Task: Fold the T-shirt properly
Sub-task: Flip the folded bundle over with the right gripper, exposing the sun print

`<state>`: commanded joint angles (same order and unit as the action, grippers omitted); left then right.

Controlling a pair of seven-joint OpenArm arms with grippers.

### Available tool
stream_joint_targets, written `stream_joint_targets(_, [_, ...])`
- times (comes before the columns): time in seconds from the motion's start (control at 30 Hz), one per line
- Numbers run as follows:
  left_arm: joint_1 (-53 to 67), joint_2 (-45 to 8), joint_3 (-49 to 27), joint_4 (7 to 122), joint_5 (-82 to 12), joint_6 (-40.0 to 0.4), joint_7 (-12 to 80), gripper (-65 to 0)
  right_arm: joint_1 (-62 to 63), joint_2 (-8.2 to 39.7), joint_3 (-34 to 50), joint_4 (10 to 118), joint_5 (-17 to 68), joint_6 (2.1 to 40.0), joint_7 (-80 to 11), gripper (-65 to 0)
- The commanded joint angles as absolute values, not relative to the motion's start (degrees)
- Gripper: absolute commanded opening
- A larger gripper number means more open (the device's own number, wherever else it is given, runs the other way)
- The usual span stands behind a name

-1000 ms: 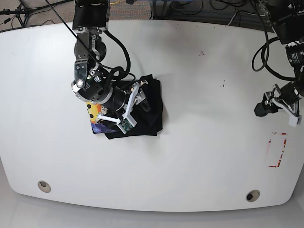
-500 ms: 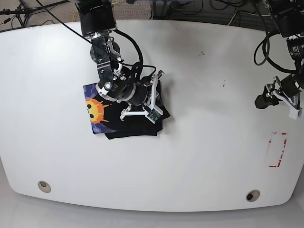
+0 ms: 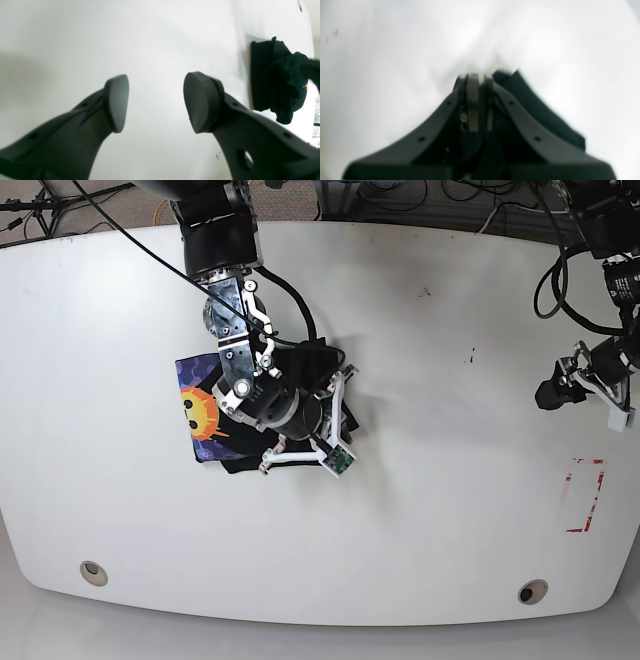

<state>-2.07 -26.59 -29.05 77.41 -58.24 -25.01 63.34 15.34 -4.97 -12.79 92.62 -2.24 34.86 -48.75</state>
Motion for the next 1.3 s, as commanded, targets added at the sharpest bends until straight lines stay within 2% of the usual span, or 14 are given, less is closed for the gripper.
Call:
stream_joint_targets(0.13, [-2.1,-26.5,-29.0,77.4,-58.2,-25.0,63.3,-29.2,16.0,-5.2,-13.0,93.7,-2.2,34.9,-49.1,-60.7])
stream_joint_targets(0.2, [-2.1,-26.5,-28.9,77.4,-58.2,-25.0,63.3,-29.2,15.7,-5.3,-13.1,94.9,-2.2,34.9,-49.8,-56.3])
stream_joint_targets(0.3, [-2.2,-26.5,-28.9,77.4,-58.2,-25.0,63.3,-29.2,14.0,-5.2,-13.2,95.5,-2.2,34.9,-50.9,-41.9])
stream_joint_targets(0.4, [-2.2,-26.5,-28.9,77.4,-58.1,-25.0,63.3,-29.2,12.0,-4.4,-13.4,96.3,-2.5,34.9,-50.2,-24.4])
stream_joint_targets(0.47, [-2.2,-26.5,-28.9,77.4,-57.9,-25.0,63.3,-29.2,11.0,-3.8,-14.8,96.3,-3.6,34.9,-48.9,-18.4])
stream_joint_targets(0.5, [-2.2,-26.5,-28.9,77.3,-57.8,-25.0,63.3,-29.2,10.7,-3.6,-16.0,96.2,-4.8,34.9,-48.0,-17.4])
stream_joint_targets(0.73, [-2.2,-25.8,-27.8,77.2,-57.8,-25.0,63.3,-29.2,9.9,-3.9,-18.2,92.7,-13.6,34.9,-44.4,-23.0])
stream_joint_targets(0.9, [-2.2,-25.7,-27.4,77.2,-57.8,-25.0,63.3,-29.2,10.9,-5.1,-17.9,88.7,-18.2,34.8,-40.5,-33.5])
stream_joint_targets(1.0, [-2.2,-25.7,-27.4,77.2,-57.8,-25.0,63.3,-29.2,11.2,-5.2,-16.9,86.5,-20.3,33.4,-39.1,-37.3])
stream_joint_targets(1.17, [-2.2,-25.7,-27.4,77.2,-58.0,-25.0,63.3,-29.2,11.9,-5.1,-14.5,85.2,-20.8,31.4,-36.8,-38.8])
stream_joint_targets(1.23, [-2.2,-25.7,-27.4,77.2,-57.8,-25.0,63.3,-29.2,11.9,-5.2,-13.5,85.5,-20.8,31.3,-36.6,-43.6])
stream_joint_targets(1.3, [-2.2,-25.7,-27.4,77.2,-57.8,-25.0,63.3,-29.2,12.0,-5.2,-13.0,85.7,-20.8,31.3,-36.6,-51.4])
